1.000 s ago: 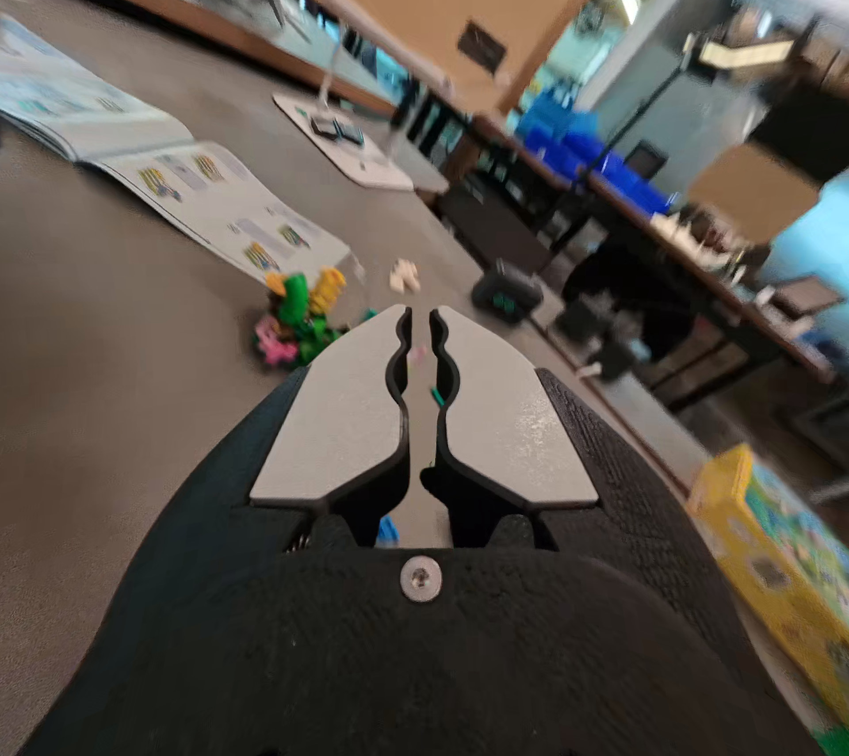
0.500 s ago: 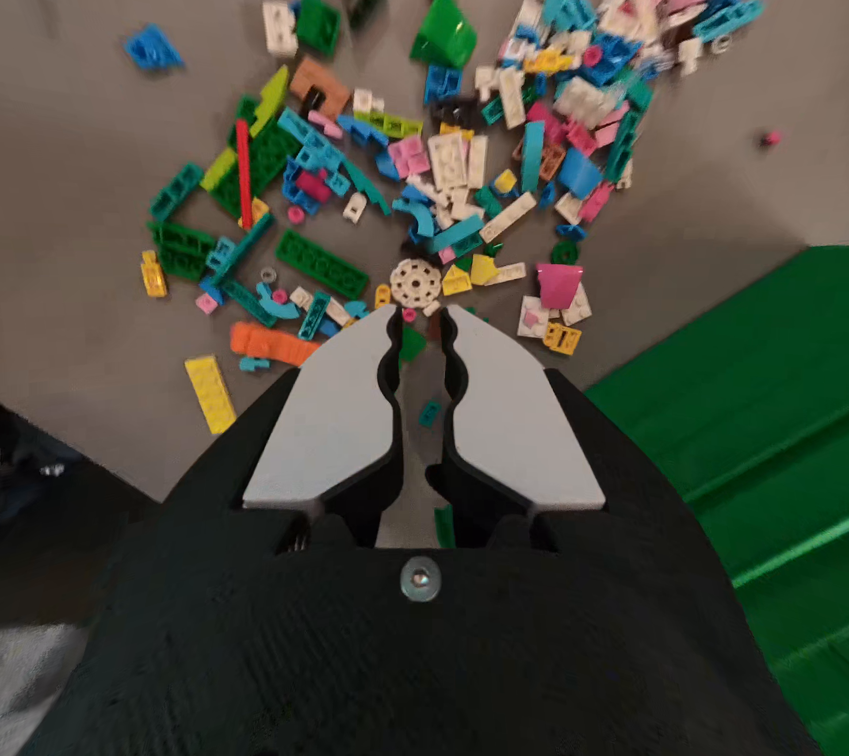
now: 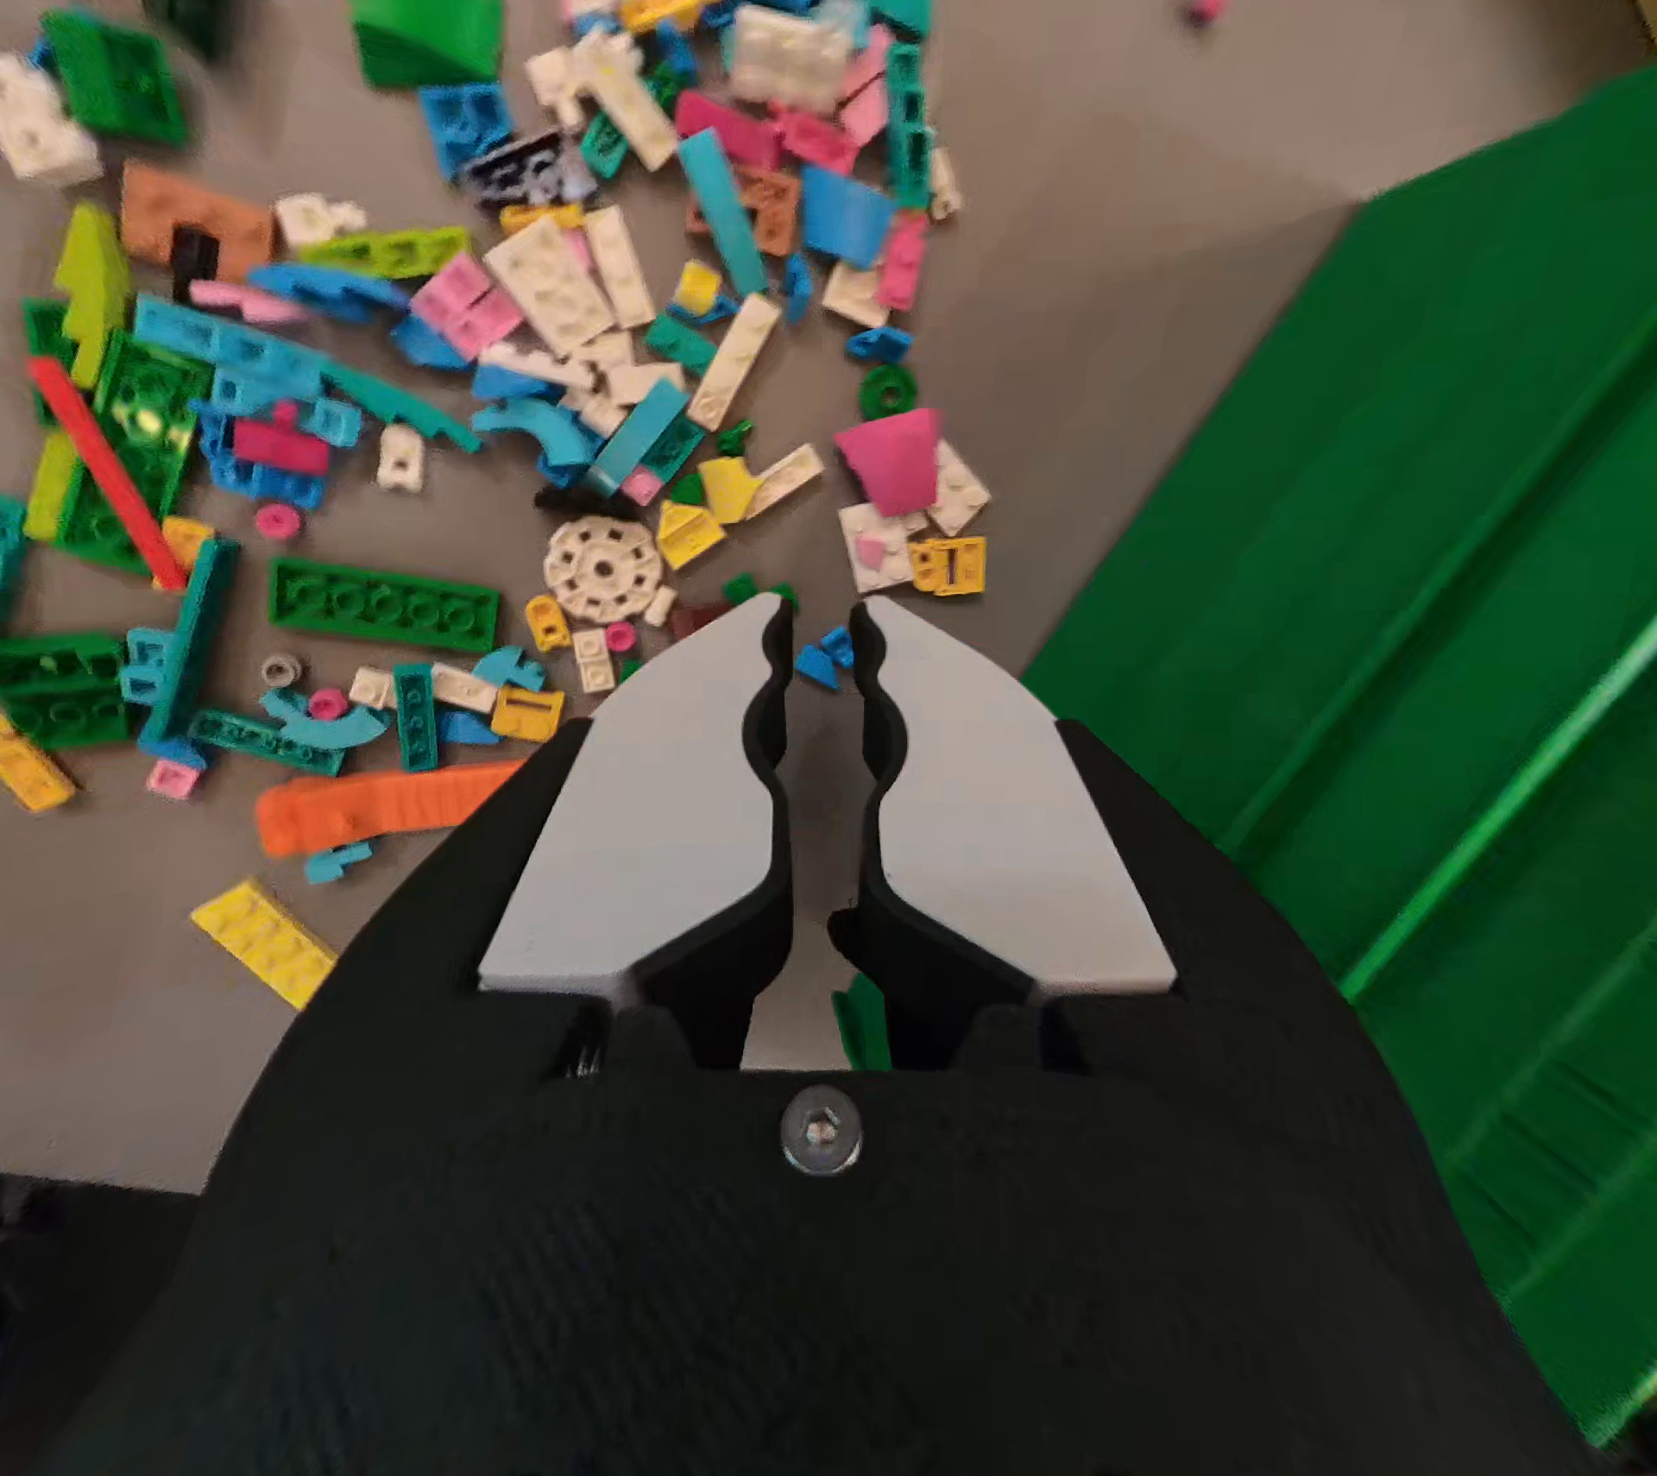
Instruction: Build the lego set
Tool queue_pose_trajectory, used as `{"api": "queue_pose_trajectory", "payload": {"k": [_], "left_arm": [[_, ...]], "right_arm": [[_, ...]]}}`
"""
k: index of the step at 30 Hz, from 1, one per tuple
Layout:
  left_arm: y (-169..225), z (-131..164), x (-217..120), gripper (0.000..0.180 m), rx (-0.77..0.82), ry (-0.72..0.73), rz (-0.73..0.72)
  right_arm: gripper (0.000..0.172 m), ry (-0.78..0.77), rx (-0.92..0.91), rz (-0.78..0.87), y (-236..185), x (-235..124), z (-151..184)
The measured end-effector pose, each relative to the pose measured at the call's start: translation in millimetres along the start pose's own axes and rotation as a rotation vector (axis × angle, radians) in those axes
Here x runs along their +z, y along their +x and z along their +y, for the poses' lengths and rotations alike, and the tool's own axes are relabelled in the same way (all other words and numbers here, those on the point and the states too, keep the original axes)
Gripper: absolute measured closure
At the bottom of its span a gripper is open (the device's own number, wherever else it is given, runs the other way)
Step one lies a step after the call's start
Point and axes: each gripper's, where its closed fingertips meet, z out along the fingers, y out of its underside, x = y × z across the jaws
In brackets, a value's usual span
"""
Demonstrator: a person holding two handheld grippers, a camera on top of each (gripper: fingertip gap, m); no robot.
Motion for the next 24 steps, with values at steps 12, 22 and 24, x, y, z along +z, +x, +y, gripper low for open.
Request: {"api": "queue_pose_trajectory", "payload": {"k": [12, 22, 24], "left_arm": [[0.3, -0.4, -0.1, 0.172, -0.002, 0.003, 0.002], [0.3, -0.8, 0.1, 0.172, -0.003, 0.006, 0.0], [0.7, -0.8, 0.2, 0.172, -0.002, 0.005, 0.001]], "right_arm": [[0.161, -0.267, 0.121, -0.09, 12.9, 18.7, 9.6], [0.159, -0.138, 0.126, -0.127, -7.1, 34.6, -31.1], [0.159, -0.155, 0.112, -0.12, -7.8, 39.5, -32.8]]}}
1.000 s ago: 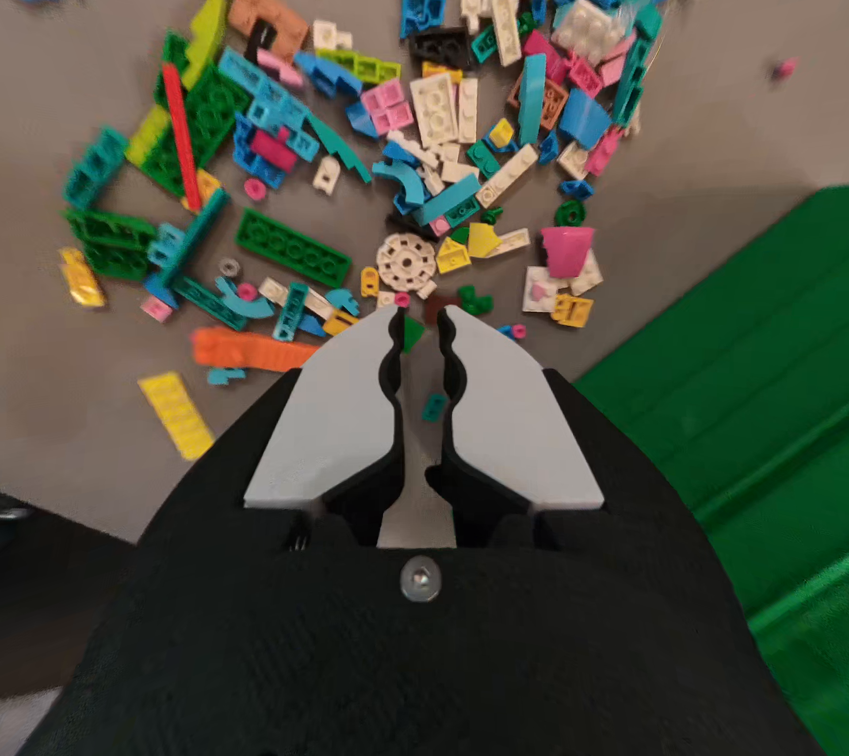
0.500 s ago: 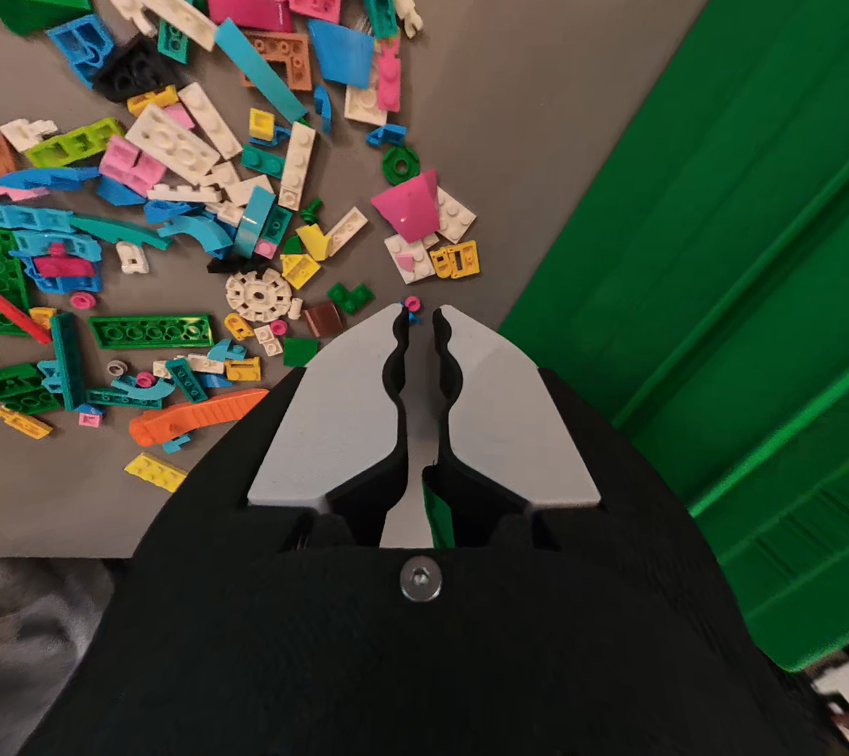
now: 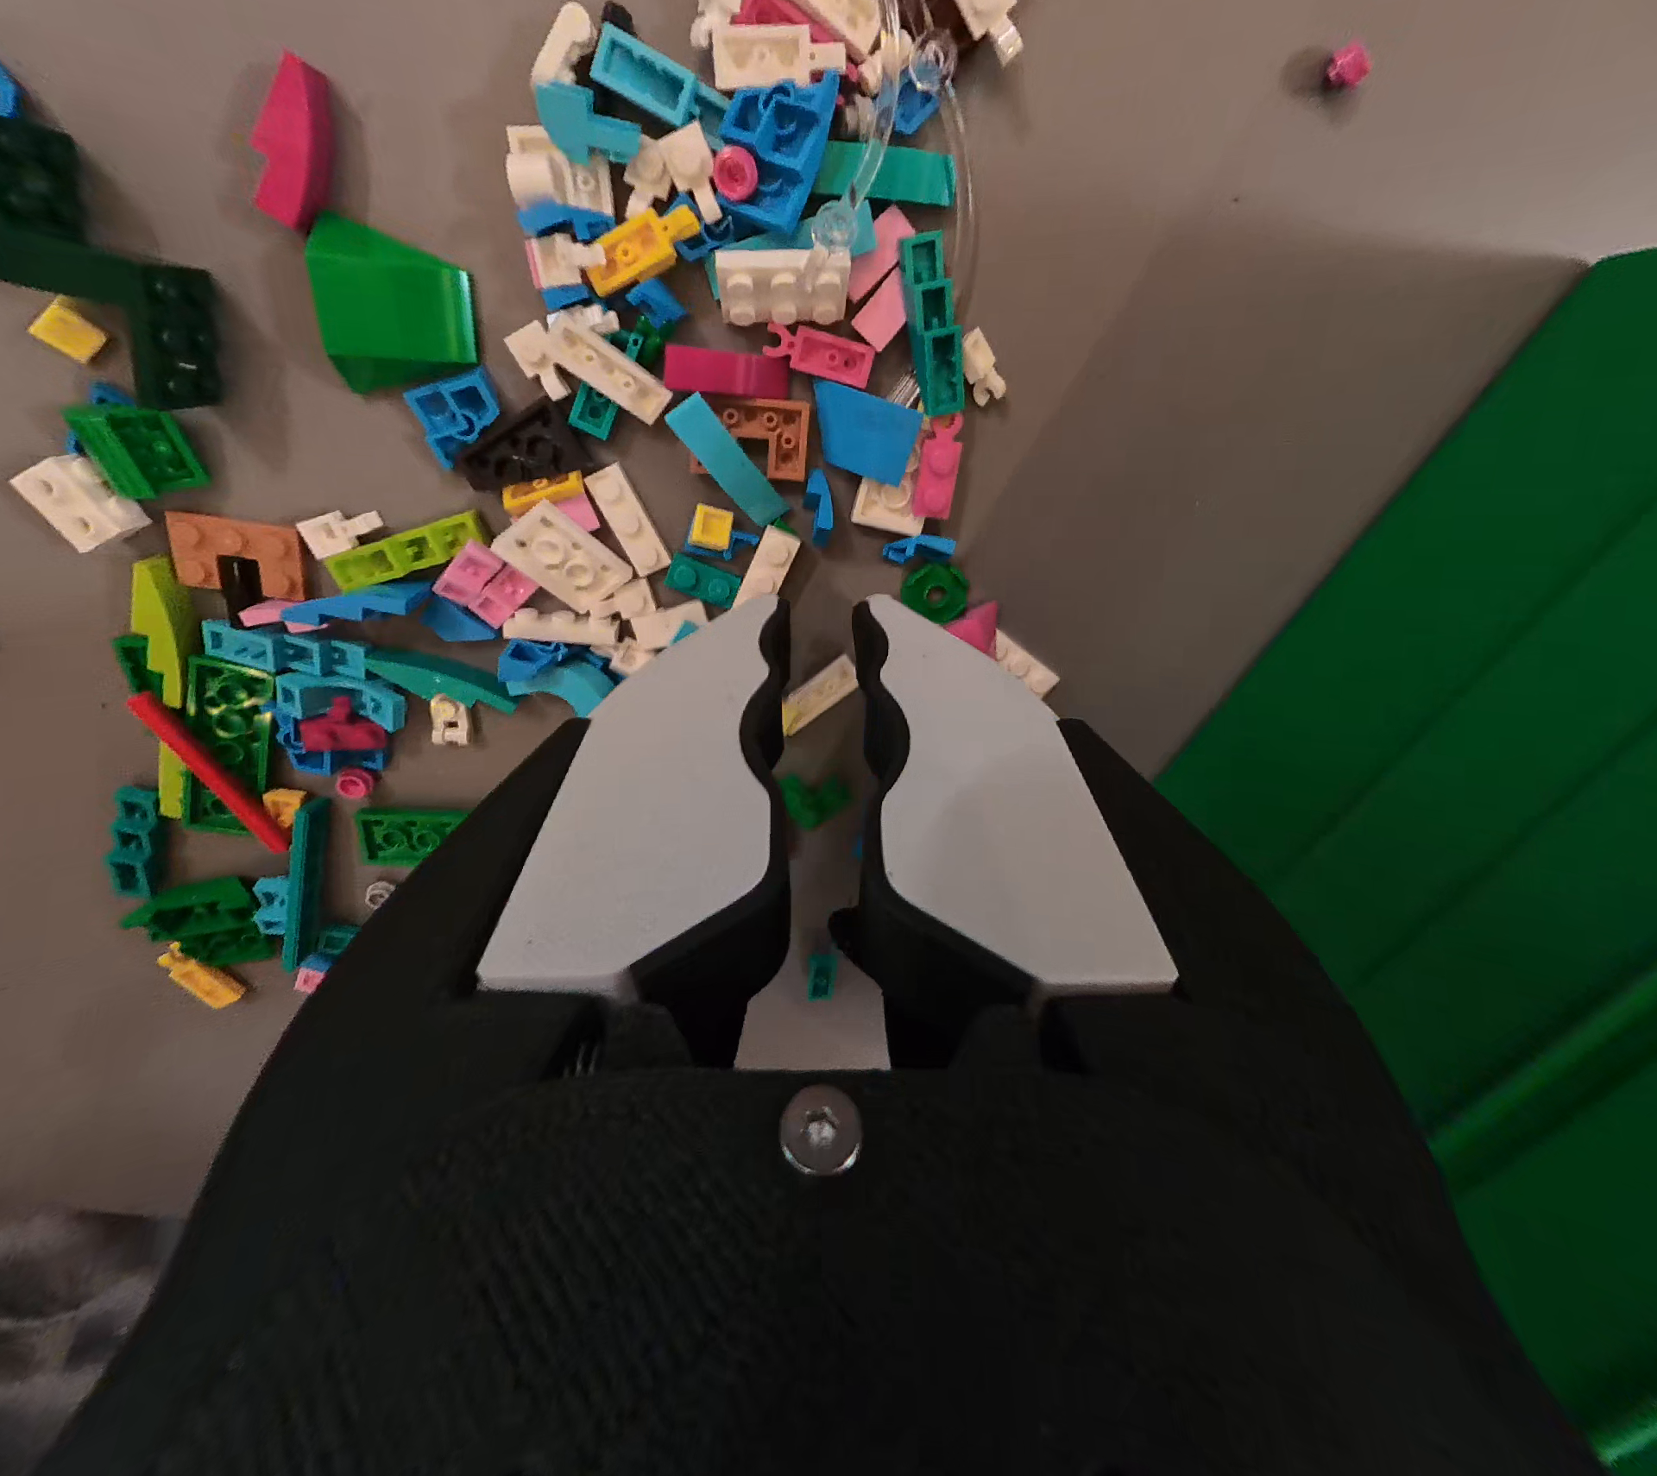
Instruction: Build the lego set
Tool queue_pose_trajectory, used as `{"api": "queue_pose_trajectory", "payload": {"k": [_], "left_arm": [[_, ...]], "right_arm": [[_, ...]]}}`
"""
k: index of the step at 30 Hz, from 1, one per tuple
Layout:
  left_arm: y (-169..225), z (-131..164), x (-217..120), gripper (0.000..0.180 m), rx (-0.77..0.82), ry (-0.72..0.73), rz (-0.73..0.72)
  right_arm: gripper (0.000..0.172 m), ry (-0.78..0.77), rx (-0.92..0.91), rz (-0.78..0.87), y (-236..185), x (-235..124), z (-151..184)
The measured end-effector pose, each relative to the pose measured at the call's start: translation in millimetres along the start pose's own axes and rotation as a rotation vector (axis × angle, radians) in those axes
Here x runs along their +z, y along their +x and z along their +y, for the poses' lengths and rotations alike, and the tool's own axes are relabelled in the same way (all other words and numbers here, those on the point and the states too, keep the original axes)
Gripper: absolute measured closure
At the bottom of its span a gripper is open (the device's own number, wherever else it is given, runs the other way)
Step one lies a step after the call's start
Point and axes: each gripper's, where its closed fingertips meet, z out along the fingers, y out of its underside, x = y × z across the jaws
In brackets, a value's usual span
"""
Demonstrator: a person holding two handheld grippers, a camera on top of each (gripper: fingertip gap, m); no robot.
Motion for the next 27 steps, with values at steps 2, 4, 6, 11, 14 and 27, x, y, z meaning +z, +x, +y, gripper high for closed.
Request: {"api": "queue_pose_trajectory", "payload": {"k": [2, 4, 6, 11, 14, 27], "left_arm": [[0.1, -0.1, 0.1, 0.172, 0.002, 0.001, 0.0], [0.0, -0.2, 0.1, 0.172, 0.0, 0.002, 0.0], [-0.1, -0.5, 0.2, 0.172, -0.003, 0.003, 0.0], [-0.4, -0.9, 0.3, 0.172, -0.008, 0.006, 0.0], [-0.4, -1.0, 0.4, 0.172, -0.009, 0.007, 0.0], [0.9, -2.1, 0.5, 0.172, -0.031, 0.011, 0.017]], "right_arm": [[0.159, 0.008, 0.002, -0.003, -1.7, 3.1, -5.9], [0.159, 0.031, 0.0, -0.021, -5.4, 4.5, -11.9], [0.16, 0.064, -0.011, -0.011, -7.3, 4.3, -16.7], [0.161, 0.195, -0.004, 0.014, -9.0, 4.8, -44.1], [0.161, 0.25, 0.05, -0.04, -15.1, 6.1, -58.5], [0.165, 0.279, -0.682, -0.124, -93.5, -14.1, -18.3]]}}
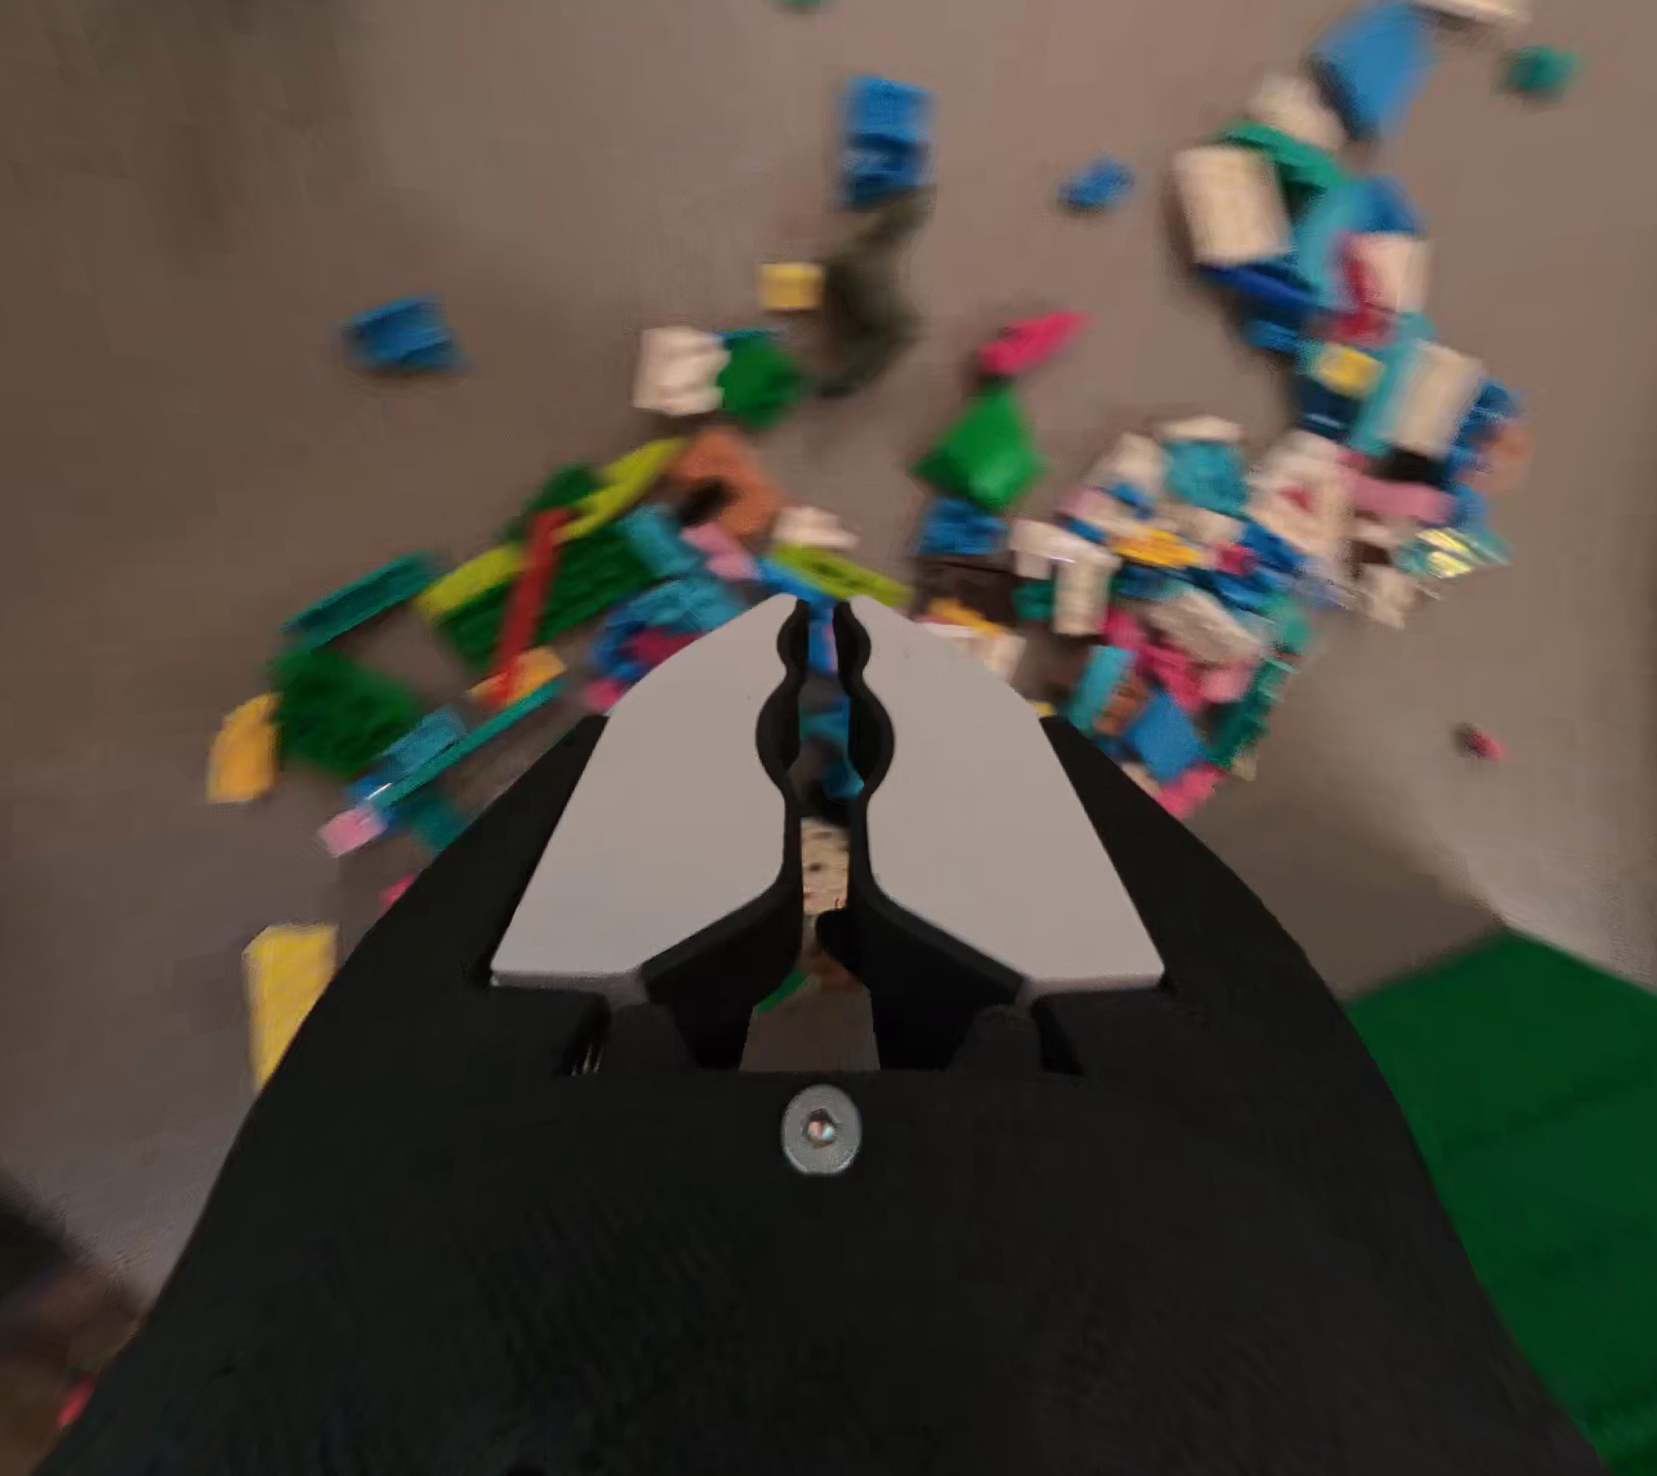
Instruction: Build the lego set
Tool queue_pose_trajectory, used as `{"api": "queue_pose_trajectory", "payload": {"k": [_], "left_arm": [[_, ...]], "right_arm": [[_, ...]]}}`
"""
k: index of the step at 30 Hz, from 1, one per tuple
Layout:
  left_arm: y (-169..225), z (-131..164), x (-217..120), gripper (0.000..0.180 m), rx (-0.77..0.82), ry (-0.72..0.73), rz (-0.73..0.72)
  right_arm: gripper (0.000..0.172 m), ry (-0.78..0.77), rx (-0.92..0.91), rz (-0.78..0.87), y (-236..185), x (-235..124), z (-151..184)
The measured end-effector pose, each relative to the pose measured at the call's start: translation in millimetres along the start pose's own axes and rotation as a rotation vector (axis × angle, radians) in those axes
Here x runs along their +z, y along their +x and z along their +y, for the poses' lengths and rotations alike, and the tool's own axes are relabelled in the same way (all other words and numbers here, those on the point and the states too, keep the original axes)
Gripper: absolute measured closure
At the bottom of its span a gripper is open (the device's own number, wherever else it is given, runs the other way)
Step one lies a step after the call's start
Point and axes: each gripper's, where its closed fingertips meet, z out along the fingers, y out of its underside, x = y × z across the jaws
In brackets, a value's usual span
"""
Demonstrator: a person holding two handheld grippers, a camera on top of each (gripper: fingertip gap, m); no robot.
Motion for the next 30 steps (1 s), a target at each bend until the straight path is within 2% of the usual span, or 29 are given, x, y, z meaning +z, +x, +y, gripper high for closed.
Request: {"api": "queue_pose_trajectory", "payload": {"k": [2, 6, 11, 15, 22, 30], "left_arm": [[1.8, 1.3, 0.7, 0.172, -0.011, -0.01, 0.017], [1.1, 0.3, 0.4, 0.173, -0.015, -0.004, 0.014], [0.2, -0.6, 0.1, 0.172, -0.018, 0.003, 0.007], [0.4, -0.7, 0.0, 0.172, -0.015, 0.003, 0.006], [0.6, -0.5, 0.0, 0.173, -0.015, 0.001, 0.007], [0.6, -1.0, -0.2, 0.172, -0.019, 0.004, 0.008]], "right_arm": [[0.166, 0.029, -0.091, -0.12, -35.1, -7.5, -1.0], [0.167, -0.001, -0.187, -0.123, -61.2, -16.0, 9.0], [0.163, -0.049, -0.215, -0.087, -64.6, -11.6, 21.2], [0.146, 0.031, -0.245, -0.126, -69.1, -6.3, 13.4], [0.151, -0.032, -0.323, -0.179, -70.7, 3.3, 19.6], [0.153, -0.105, -0.321, -0.23, -67.9, 8.5, 27.8]]}}
